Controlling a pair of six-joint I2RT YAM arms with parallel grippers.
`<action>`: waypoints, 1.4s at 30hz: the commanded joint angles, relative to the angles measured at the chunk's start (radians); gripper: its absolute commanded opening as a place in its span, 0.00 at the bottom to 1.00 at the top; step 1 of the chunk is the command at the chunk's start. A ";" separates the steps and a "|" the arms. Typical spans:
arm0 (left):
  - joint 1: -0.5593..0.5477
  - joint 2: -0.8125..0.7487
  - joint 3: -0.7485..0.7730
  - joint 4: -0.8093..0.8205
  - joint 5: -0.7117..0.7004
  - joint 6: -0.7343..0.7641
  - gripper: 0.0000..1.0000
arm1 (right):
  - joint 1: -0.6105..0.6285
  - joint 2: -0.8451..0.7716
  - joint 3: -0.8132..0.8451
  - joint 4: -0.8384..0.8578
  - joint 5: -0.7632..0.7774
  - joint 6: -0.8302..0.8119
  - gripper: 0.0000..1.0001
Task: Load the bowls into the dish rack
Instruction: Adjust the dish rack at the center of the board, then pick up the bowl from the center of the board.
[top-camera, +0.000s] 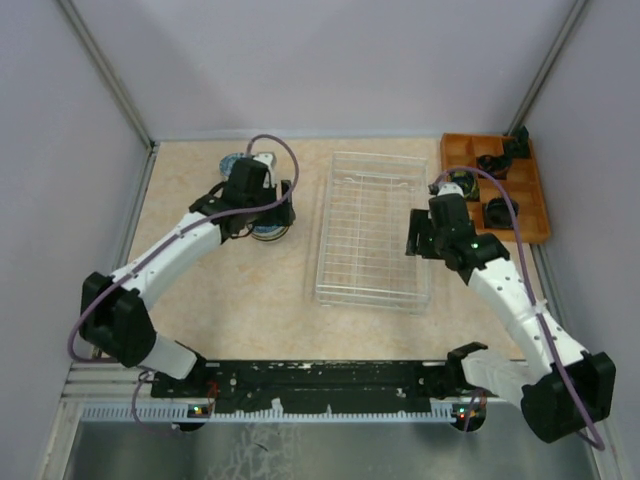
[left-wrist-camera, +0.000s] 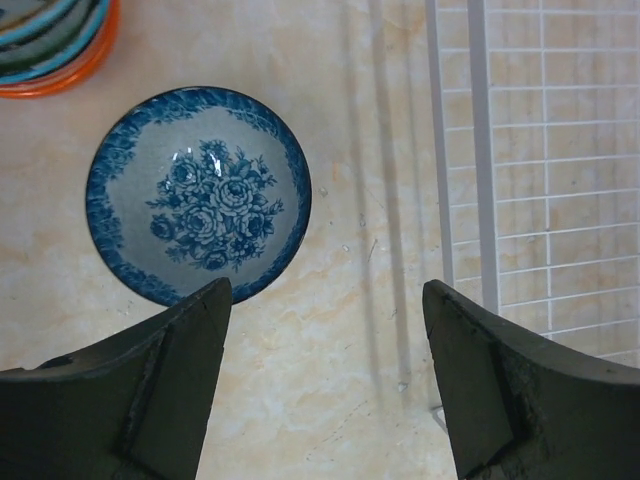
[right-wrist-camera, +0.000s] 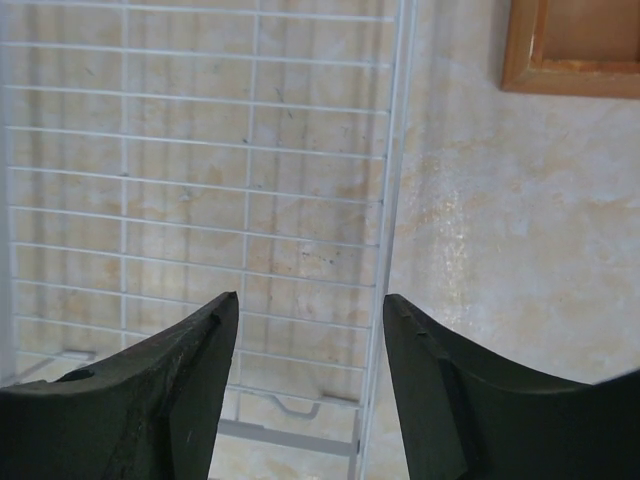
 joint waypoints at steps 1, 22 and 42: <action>-0.040 0.105 0.051 -0.049 -0.085 0.061 0.80 | 0.010 -0.090 0.095 -0.005 -0.076 -0.012 0.61; -0.051 0.365 0.228 -0.178 -0.235 0.098 0.26 | 0.012 -0.155 0.101 0.007 -0.170 -0.031 0.62; -0.051 0.203 0.352 -0.152 -0.170 0.037 0.00 | 0.012 -0.172 0.079 0.021 -0.192 -0.028 0.62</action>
